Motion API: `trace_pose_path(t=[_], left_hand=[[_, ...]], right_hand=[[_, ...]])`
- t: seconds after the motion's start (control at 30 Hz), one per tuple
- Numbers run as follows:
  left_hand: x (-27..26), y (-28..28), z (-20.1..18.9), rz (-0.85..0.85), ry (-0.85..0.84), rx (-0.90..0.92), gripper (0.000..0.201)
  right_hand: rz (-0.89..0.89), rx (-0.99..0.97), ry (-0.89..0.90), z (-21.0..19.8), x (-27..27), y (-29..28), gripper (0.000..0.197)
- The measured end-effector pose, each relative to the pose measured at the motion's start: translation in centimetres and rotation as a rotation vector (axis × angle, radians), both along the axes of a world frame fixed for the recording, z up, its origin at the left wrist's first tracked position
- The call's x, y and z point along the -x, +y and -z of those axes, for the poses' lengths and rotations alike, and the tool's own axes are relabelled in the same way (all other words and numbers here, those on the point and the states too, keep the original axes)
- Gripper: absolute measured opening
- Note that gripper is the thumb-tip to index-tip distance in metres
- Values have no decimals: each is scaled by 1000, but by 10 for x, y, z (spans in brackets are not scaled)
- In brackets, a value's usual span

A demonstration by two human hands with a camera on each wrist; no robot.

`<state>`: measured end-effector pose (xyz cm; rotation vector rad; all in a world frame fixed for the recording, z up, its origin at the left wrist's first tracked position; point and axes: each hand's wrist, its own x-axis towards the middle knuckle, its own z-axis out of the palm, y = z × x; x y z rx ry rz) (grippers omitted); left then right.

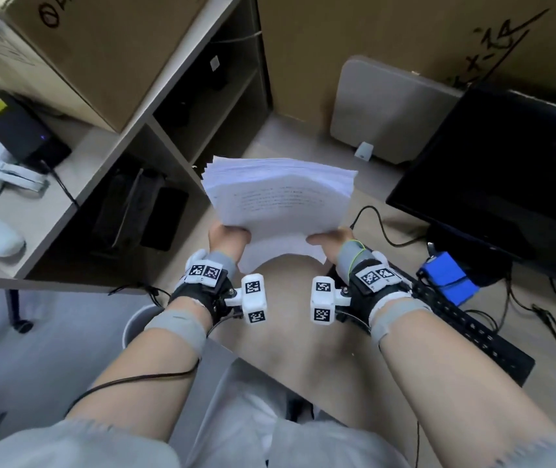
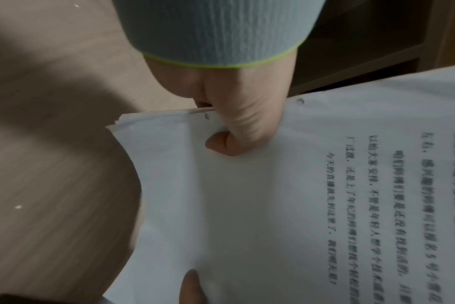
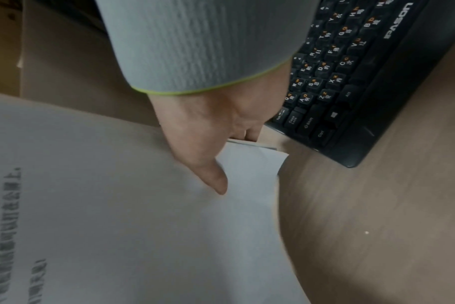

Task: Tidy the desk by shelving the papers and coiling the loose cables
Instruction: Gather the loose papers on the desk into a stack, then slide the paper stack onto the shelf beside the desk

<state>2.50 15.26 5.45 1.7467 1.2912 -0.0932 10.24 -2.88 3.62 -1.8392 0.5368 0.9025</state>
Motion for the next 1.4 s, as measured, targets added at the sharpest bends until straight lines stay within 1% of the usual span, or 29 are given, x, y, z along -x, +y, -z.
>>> trace_pose_path(t=[0.1,0.13,0.2,0.23,0.27,0.33,0.37,0.4,0.43,0.47,0.5,0.57,0.67,0.7,0.73,0.8,0.87,0.97,1.03,1.1,1.17,1.27,1.33,1.4], left_hand=[[-1,3,-15,-49,-156,45,17],[-1,2,-19,-42,-197,59,18],[2,-1,-23,-33,-261,90,20],[4,-2,-23,-46,-295,98,22],[5,-3,-23,-65,-316,96,22],[11,-4,-18,-108,-257,65,13],[13,-2,-15,-129,-214,52,7],[16,-1,-14,-152,-190,51,5],[16,1,-11,-165,-184,60,6],[17,2,-10,-165,-181,66,9],[17,3,-8,-146,-162,70,10],[20,3,-8,-73,-99,103,11],[31,3,5,105,-61,279,25],[36,1,8,172,-62,310,26],[40,1,13,205,-66,322,27],[44,-1,16,214,-69,292,28],[42,-2,14,186,-65,216,19],[39,0,17,163,-42,180,13],[34,1,23,152,-46,227,18],[31,0,26,196,-22,260,30],[28,6,31,232,2,255,38],[15,23,38,234,25,201,38],[4,39,42,223,54,178,43],[-3,49,46,242,63,172,39]], right_hand=[[11,-43,-68,-15,-3,-2,31],[25,-74,-88,-19,-5,-3,28],[95,-183,-67,-30,-8,-3,23],[82,-189,-78,-32,-9,-2,24],[45,-160,-125,-32,-8,0,19],[-3,-135,-211,-29,-5,0,6],[-24,-135,-223,-28,-1,1,5],[-58,-139,-230,-26,2,2,11],[-91,-149,-223,-25,6,0,22],[-113,-160,-218,-23,9,-1,27],[-121,-162,-214,-22,11,-3,25],[-91,-138,-208,-18,14,-6,19],[13,-90,-165,-13,15,-12,24],[25,-76,-154,-11,15,-15,27],[25,-78,-140,-10,15,-17,30],[-5,-112,-119,-13,16,-20,29],[-72,-162,-67,-13,19,-22,27],[-238,-106,-36,-12,24,-22,34],[-211,-82,-64,-7,23,-19,34],[-146,-74,-105,-7,18,-16,27],[-119,-60,-104,-2,9,-8,30],[-181,-23,-49,7,-8,7,32],[-228,-10,-1,16,-21,18,34],[-249,8,27,22,-27,24,37]])
